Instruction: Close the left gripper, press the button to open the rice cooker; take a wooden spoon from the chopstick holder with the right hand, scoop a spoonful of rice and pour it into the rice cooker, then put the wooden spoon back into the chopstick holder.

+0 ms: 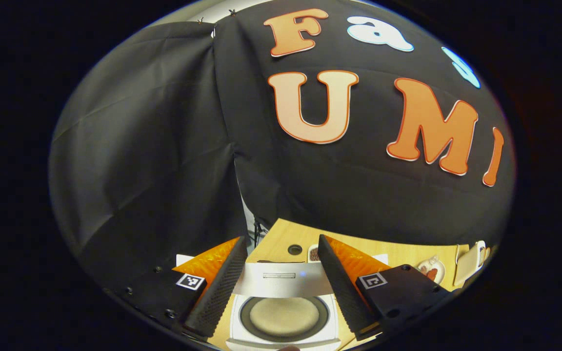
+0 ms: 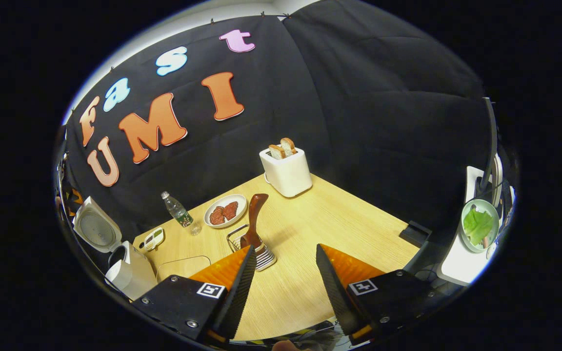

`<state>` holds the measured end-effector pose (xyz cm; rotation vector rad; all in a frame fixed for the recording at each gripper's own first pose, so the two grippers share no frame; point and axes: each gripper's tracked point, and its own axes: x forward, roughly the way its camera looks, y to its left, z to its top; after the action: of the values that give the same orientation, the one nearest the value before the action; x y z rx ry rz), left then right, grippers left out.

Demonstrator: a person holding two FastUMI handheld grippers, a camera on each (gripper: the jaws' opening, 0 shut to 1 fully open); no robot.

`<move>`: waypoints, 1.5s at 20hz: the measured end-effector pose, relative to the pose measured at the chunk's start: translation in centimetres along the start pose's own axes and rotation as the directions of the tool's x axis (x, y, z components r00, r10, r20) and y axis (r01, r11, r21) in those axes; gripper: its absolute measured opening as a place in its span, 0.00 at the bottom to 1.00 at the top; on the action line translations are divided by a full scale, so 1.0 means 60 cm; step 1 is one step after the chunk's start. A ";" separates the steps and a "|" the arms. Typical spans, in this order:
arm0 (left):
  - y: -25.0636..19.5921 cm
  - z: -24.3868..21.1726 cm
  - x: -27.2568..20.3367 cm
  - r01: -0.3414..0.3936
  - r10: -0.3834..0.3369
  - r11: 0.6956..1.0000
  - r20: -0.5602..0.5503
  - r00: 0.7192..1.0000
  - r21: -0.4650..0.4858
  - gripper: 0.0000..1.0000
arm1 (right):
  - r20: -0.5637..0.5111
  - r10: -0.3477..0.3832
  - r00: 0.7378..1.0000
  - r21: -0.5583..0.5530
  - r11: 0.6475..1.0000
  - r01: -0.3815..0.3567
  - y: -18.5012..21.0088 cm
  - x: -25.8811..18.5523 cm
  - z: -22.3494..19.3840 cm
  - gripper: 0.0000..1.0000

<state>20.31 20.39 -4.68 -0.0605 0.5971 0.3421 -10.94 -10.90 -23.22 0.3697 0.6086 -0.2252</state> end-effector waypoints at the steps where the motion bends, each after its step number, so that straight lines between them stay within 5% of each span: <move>1: -0.001 -0.019 -0.013 0.017 -0.017 1.000 -0.022 1.000 -0.005 0.98 | -0.006 0.010 1.000 -0.006 1.000 -0.010 0.002 0.005 0.001 0.77; 11: -0.014 -0.260 -0.072 0.042 -0.045 0.999 -0.253 0.966 -0.016 0.99 | -0.045 0.137 0.990 -0.048 0.989 -0.139 0.047 0.053 0.016 0.77; 15: -0.023 -0.362 -0.040 0.037 -0.036 0.999 -0.363 0.931 -0.004 0.99 | -0.055 0.220 0.974 -0.043 0.974 -0.222 0.096 0.071 0.031 0.77; 17: -0.021 -0.415 -0.026 0.017 -0.025 1.000 -0.455 0.890 -0.020 0.99 | -0.060 0.252 0.966 -0.042 0.966 -0.254 0.112 0.073 0.037 0.77; 26: -0.023 -0.403 -0.020 0.008 -0.022 0.999 -0.406 0.914 -0.036 1.00 | -0.036 0.305 0.952 -0.141 0.941 -0.307 0.167 0.091 0.074 0.77; 30: -0.023 -0.313 -0.047 0.039 -0.045 0.999 -0.196 0.979 -0.034 0.99 | 0.047 0.339 0.939 -0.247 0.915 -0.318 0.204 0.075 0.143 0.77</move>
<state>8.44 15.33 -18.69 -0.1368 0.7862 0.3057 0.89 -3.63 -16.04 0.2255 0.4697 0.1545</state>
